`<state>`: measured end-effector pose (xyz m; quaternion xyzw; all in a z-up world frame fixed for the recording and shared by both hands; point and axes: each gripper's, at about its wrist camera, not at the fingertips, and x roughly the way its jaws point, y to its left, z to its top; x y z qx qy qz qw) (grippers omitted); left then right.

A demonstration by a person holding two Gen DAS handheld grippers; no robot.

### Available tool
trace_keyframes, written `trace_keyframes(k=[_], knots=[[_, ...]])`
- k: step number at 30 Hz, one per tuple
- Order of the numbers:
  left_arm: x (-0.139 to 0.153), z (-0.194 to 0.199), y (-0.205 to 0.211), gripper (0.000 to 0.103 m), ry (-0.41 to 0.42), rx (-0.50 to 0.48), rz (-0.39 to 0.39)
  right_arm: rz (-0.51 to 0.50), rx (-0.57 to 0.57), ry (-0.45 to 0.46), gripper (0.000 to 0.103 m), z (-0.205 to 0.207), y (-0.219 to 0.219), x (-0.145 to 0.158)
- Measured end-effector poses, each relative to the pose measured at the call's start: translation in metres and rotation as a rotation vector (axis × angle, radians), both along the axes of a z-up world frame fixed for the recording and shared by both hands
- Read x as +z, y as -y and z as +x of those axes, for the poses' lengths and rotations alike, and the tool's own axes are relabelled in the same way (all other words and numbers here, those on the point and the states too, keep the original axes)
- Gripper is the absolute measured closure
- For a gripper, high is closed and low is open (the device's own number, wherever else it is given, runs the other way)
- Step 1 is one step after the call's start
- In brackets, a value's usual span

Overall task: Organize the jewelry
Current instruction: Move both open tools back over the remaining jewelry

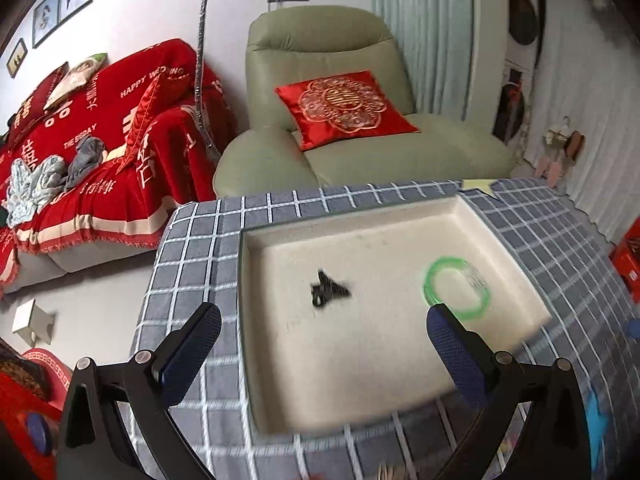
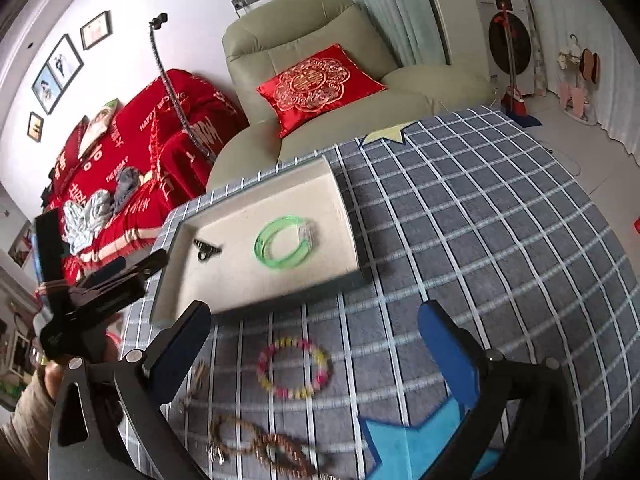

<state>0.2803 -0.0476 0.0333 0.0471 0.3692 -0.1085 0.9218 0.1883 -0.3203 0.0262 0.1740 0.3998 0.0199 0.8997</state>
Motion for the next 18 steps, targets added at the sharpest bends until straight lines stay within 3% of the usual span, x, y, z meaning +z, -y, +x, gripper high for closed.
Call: trace_keyframes(k=[10,18], knots=[[-0.005,-0.090,-0.034,0.000,-0.065,-0.068,-0.024,-0.045,0.039,-0.068,0.000,-0.060,-0.009,-0.025],[-0.036,-0.156,-0.050,0.000,-0.121,-0.049,-0.014,-0.072,0.058,-0.124,0.000,-0.095,-0.022,-0.053]])
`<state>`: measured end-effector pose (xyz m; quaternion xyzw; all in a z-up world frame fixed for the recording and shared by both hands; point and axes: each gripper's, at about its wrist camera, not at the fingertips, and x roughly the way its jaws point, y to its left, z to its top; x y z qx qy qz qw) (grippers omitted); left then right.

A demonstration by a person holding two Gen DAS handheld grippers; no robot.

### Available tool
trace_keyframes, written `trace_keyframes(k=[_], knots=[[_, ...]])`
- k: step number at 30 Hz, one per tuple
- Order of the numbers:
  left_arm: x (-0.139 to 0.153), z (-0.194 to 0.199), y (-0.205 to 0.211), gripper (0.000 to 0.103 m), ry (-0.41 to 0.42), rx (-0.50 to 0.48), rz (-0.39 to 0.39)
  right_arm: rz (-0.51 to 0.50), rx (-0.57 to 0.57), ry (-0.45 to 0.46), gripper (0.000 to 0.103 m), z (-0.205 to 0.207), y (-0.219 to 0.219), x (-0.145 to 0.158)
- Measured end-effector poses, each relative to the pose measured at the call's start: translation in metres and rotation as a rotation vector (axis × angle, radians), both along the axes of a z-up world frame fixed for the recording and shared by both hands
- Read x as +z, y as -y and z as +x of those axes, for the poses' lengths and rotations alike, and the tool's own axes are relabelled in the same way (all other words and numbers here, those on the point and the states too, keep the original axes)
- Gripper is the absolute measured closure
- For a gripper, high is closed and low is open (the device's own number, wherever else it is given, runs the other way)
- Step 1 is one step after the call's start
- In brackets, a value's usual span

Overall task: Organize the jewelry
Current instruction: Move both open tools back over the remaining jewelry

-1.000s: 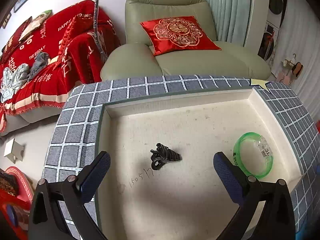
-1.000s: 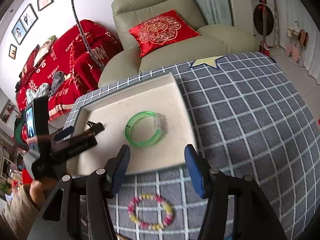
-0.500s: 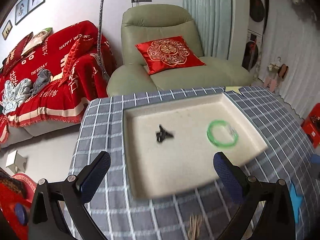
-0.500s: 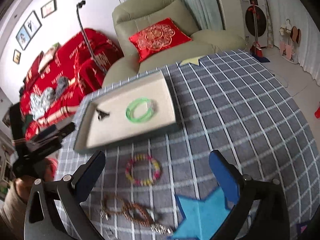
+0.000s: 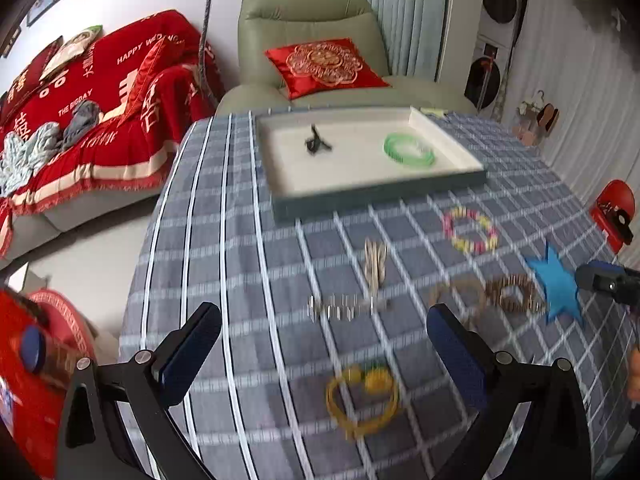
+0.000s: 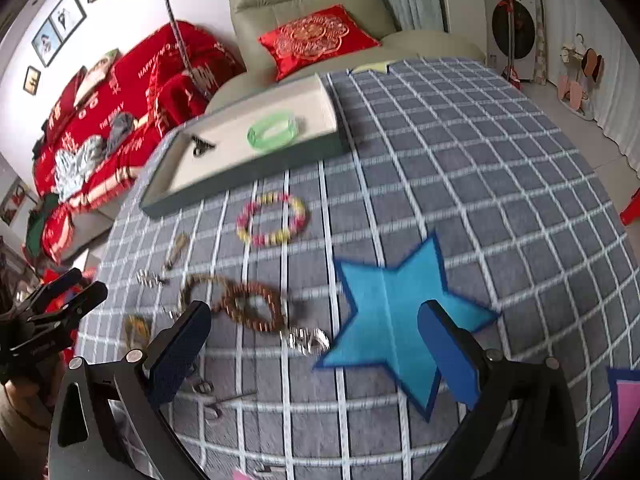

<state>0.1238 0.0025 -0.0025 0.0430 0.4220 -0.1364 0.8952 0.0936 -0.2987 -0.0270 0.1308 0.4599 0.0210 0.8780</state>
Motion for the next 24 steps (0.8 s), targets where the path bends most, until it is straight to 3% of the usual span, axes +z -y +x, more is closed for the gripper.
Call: trace_keyframes(k=[7,21,22,24], knots=[[-0.030,-0.023,0.002,0.000,-0.044,0.015,0.019,-0.087,0.050,-0.032,0.000,-0.012,-0.019,-0.018],[-0.045,-0.015,-0.017,0.001,-0.084,0.037,-0.018,-0.170,0.093,-0.031,0.004,-0.001,-0.030,-0.028],[-0.047,-0.014,-0.017,0.001,-0.087,0.033,-0.019,-0.180,0.098,-0.035,0.004,0.001,-0.031,-0.030],[-0.049,-0.014,-0.014,0.014,-0.091,0.019,-0.012,-0.191,0.104,-0.036,0.006,0.003,-0.033,-0.033]])
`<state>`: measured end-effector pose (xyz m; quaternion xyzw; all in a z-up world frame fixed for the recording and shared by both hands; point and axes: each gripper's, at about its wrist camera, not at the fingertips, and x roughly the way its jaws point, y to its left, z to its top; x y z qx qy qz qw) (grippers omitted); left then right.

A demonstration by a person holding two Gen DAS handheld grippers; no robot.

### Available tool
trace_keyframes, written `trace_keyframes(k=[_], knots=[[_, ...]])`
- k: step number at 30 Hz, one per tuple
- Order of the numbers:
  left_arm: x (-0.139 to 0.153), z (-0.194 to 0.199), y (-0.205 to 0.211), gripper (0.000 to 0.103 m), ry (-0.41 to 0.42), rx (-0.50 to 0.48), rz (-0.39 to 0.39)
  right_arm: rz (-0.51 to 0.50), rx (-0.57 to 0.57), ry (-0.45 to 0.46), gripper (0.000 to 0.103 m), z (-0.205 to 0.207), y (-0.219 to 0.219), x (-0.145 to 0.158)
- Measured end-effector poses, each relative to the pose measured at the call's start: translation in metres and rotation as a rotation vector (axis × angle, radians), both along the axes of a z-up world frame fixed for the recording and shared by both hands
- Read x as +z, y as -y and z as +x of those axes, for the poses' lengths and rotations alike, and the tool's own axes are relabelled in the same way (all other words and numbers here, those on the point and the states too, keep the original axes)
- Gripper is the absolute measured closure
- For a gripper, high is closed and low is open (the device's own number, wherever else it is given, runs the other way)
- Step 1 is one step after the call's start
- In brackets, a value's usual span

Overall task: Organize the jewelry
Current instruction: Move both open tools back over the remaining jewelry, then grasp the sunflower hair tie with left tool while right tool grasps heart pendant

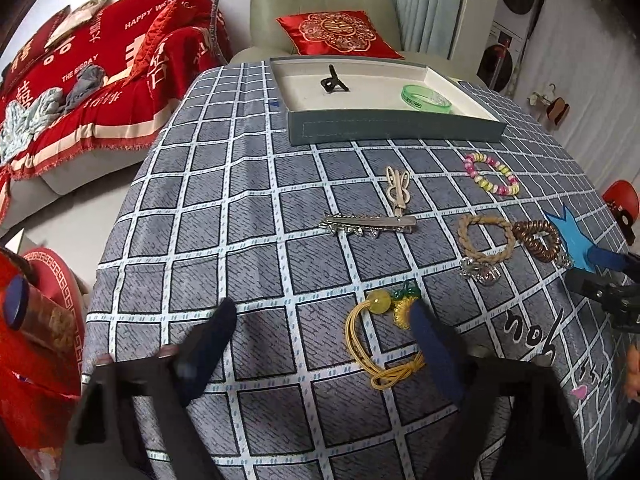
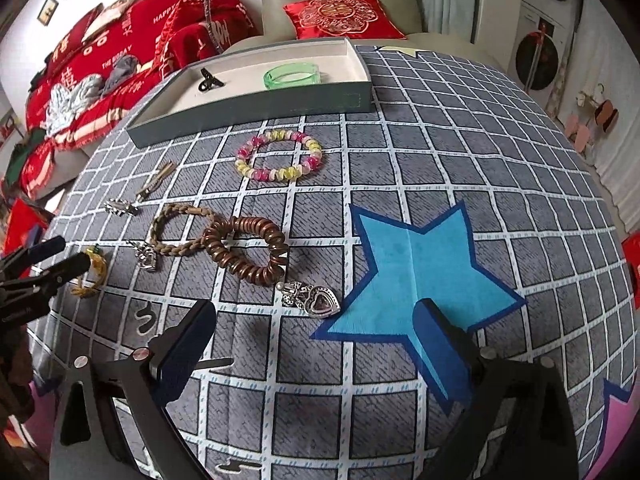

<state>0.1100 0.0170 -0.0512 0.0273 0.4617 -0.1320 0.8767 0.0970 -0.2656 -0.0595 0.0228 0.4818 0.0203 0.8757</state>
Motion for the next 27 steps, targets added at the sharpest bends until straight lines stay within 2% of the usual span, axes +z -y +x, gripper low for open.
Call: trace_keyframes(k=[1,2,5,8,10,12,14,15,16,17,21,23,27], knots=[[-0.002,0.001,0.002,0.016,-0.010,-0.008,0.001,-0.006,0.004,-0.002,0.009,0.002,-0.001,-0.002],[-0.003,0.001,0.003,0.016,-0.009,-0.009,-0.002,-0.013,0.006,-0.006,0.018,0.003,-0.003,-0.003],[-0.004,-0.002,0.009,0.020,-0.002,-0.020,0.027,-0.067,0.014,0.009,0.027,0.005,-0.009,-0.004],[-0.004,-0.006,0.013,0.021,0.003,-0.034,0.031,-0.076,0.027,0.019,0.036,0.004,-0.014,-0.004],[-0.003,-0.007,0.016,0.027,0.013,-0.041,0.032,-0.077,0.033,0.022,0.043,0.004,-0.016,-0.003],[-0.002,-0.007,0.020,0.032,0.015,-0.050,0.035,-0.079,0.035,0.025,0.059,0.004,-0.018,-0.001],[-0.001,-0.009,0.023,0.049,0.024,-0.063,0.036,-0.078,0.030,0.025,0.071,0.004,-0.021,-0.001],[0.000,-0.010,0.025,0.053,0.028,-0.071,0.036,-0.078,0.026,0.023,0.071,0.004,-0.021,-0.001],[0.000,-0.010,0.026,0.064,0.030,-0.081,0.035,-0.078,0.022,0.022,0.071,0.004,-0.021,-0.001],[0.001,-0.011,0.027,0.084,0.032,-0.088,0.033,-0.076,0.016,0.021,0.071,0.003,-0.021,-0.001],[0.002,-0.010,0.024,0.085,0.007,-0.098,-0.026,-0.029,-0.011,0.018,0.072,0.000,-0.013,0.002],[0.004,-0.011,0.020,0.085,-0.001,-0.093,-0.066,-0.003,-0.025,0.017,0.084,-0.004,-0.008,0.004],[0.015,-0.015,0.016,0.085,0.014,-0.090,-0.109,0.048,-0.046,0.021,0.084,-0.009,0.001,0.011]])
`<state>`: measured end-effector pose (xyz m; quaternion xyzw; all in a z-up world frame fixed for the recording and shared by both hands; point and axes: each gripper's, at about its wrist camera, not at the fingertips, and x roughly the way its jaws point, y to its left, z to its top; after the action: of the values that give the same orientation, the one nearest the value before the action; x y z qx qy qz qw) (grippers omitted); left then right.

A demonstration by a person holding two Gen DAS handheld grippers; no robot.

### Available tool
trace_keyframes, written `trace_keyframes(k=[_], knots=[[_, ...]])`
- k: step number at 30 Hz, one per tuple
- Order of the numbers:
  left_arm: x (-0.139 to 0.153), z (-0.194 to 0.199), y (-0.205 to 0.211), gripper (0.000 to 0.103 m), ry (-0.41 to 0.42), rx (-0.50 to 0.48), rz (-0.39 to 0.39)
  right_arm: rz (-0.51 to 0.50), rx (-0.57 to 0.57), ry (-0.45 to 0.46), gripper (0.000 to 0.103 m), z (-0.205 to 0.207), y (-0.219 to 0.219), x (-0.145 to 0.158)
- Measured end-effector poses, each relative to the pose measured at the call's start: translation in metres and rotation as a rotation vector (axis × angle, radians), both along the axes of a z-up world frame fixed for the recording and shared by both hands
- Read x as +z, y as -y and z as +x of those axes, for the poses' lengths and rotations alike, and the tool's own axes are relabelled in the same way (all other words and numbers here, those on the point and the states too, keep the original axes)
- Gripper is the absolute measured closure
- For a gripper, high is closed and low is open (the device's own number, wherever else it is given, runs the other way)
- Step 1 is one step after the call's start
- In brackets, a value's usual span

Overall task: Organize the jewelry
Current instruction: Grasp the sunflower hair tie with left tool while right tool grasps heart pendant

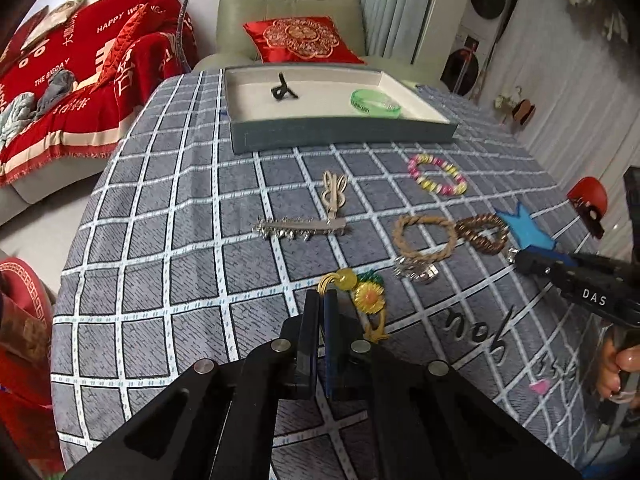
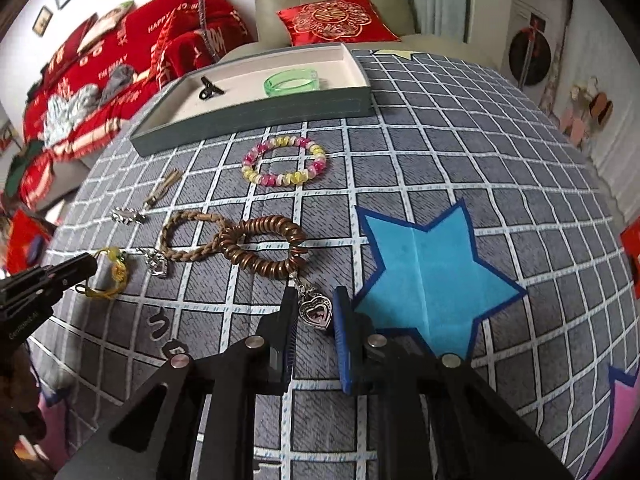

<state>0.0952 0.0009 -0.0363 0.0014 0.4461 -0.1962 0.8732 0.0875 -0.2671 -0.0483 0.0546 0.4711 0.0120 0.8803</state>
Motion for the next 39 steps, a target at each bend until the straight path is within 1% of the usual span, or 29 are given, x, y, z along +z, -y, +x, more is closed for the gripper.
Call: trace_keyframes(k=[7,13,21,27,31,35,39], knots=[[0.016,-0.005,-0.001,0.085,0.027,-0.007,-0.027,0.039,-0.012,0.022,0.084,-0.006,0.005,0.009],[0.034,-0.003,-0.005,0.085,0.052,-0.002,-0.056,0.079,-0.014,0.062,0.084,-0.008,0.008,0.025],[0.059,0.010,-0.009,0.085,0.090,-0.002,-0.091,0.141,-0.013,0.101,0.084,0.007,0.014,0.050],[0.081,0.034,-0.005,0.085,0.141,-0.009,-0.089,0.162,0.001,0.135,0.084,0.039,0.015,0.075],[0.093,0.055,-0.001,0.085,0.171,-0.007,-0.088,0.215,-0.007,0.143,0.084,0.068,0.019,0.085],[0.103,0.084,0.003,0.085,0.181,-0.005,-0.099,0.248,-0.008,0.137,0.084,0.101,0.019,0.091],[0.109,0.119,0.007,0.085,0.188,0.007,-0.106,0.253,0.002,0.121,0.084,0.140,0.017,0.093]])
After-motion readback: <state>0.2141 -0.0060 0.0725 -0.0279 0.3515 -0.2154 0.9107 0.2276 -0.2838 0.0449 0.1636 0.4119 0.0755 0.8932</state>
